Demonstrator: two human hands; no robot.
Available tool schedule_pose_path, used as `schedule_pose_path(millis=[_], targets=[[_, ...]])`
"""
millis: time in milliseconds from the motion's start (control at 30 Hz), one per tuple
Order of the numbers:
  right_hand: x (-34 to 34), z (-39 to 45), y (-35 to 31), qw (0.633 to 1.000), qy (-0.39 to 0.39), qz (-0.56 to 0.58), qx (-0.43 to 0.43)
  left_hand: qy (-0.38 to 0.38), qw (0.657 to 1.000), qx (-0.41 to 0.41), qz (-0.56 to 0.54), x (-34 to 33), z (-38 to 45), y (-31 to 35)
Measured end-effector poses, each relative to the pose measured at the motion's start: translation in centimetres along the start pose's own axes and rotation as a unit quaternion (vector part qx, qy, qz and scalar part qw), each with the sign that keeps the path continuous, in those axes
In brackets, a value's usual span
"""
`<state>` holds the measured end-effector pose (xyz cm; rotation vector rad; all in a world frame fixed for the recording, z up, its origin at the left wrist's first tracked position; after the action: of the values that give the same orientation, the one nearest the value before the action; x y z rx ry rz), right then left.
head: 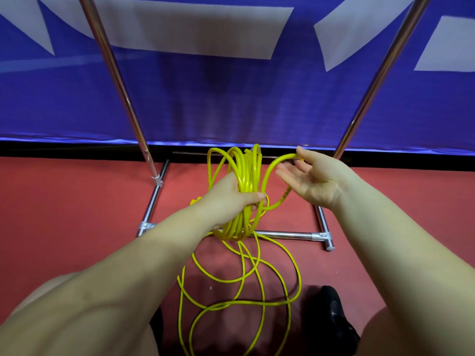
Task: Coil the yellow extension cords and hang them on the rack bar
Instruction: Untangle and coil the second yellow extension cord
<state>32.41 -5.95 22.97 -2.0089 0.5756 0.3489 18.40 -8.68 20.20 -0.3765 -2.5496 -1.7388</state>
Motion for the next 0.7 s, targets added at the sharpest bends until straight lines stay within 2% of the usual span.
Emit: schedule_pose_path(millis=[67,100,167,200,233,267,300,367,433,500,567,633,667,700], targets=[[-0.1,-0.2,-0.1,0.982,-0.033,-0.181,0.043,0.014,0.996,0.019,-0.084,0.5,0.1,0.1],[-0.2,-0.5,-0.2,0.948,-0.048,-0.305,0.076,0.029,0.991,0.029,-0.125,0.9,0.2,0.0],[-0.6,-1.1,0.3,0.837,-0.091,-0.524,0.131,0.061,0.979,0.048,-0.191,2.0,0.4,-0.1],[-0.8,-1.3,1.0,0.782,-0.113,-0.595,0.147,0.07,0.973,0.053,-0.216,2.4,0.5,-0.1],[-1.0,-1.3,1.7,0.741,-0.133,-0.638,0.16,0.074,0.967,0.059,-0.237,2.8,0.5,-0.1],[-1.2,-1.2,2.5,0.718,-0.153,-0.657,0.173,0.075,0.961,0.065,-0.256,3.0,0.5,-0.1],[-1.4,-1.1,3.2,0.712,-0.173,-0.654,0.185,0.077,0.956,0.072,-0.273,3.2,0.5,-0.2],[-2.0,-1.0,4.1,0.726,-0.211,-0.619,0.211,0.081,0.949,0.077,-0.293,3.4,0.6,-0.2],[-2.7,-1.1,4.1,0.719,-0.237,-0.604,0.248,0.087,0.943,0.079,-0.311,3.5,0.6,-0.2],[-3.2,-1.5,3.7,0.703,-0.246,-0.603,0.286,0.104,0.935,0.077,-0.329,3.9,0.7,-0.2],[-3.4,-1.7,3.4,0.714,-0.25,-0.583,0.298,0.125,0.929,0.075,-0.34,4.5,0.8,-0.4],[-3.3,-1.8,4.0,0.744,-0.275,-0.559,0.241,0.15,0.925,0.069,-0.343,5.1,0.8,-0.4],[-3.0,-1.8,4.8,0.747,-0.297,-0.563,0.192,0.16,0.922,0.067,-0.346,5.6,0.7,-0.4],[-2.5,-1.9,5.6,0.732,-0.317,-0.585,0.145,0.167,0.918,0.066,-0.353,6.1,0.7,-0.4]])
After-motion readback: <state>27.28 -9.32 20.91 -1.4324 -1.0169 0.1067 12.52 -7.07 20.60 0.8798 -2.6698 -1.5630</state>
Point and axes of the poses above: each hand's wrist, its own z-axis towards the middle knuckle, its own x-axis out of the back of the hand, y = z × x, the point moved 7 cm from there along z, towards the middle knuckle, and after that the axes turned 10 degrees about x, right-handed, at the moved point
